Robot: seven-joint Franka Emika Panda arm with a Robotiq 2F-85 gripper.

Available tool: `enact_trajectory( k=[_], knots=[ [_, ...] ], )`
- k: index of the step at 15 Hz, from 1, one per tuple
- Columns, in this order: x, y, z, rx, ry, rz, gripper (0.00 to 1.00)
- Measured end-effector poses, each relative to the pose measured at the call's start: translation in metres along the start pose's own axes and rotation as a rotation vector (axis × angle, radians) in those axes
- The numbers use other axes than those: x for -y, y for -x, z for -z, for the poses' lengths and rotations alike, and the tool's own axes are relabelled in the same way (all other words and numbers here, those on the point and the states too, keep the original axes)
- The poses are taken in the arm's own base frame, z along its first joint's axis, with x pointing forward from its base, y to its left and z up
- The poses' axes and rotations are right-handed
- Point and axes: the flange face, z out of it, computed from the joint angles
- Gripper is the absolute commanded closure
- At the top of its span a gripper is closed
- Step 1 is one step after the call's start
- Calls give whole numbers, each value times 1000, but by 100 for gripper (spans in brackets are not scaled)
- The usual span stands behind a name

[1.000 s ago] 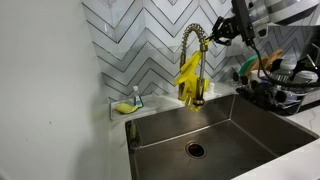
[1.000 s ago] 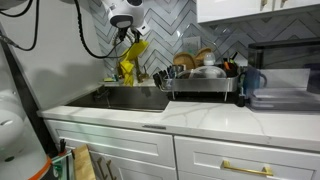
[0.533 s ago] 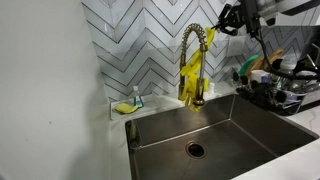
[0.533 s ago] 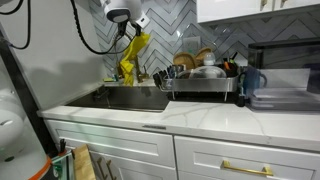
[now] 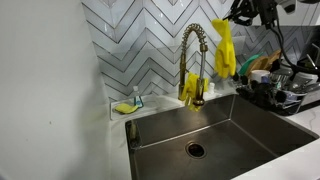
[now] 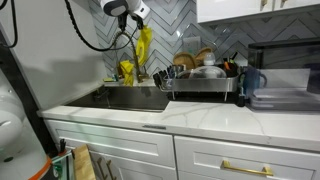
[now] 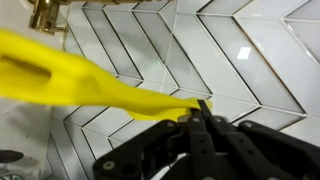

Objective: Hang the yellow gloves over the faucet

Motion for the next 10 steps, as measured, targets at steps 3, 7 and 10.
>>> enact_trajectory(
  k=[3,7,10],
  knots=[
    [9,7,18,-24,42,70,100],
    [17,42,36,17,180,146,100],
    [35,80,57,68,280,194,100]
  ],
)
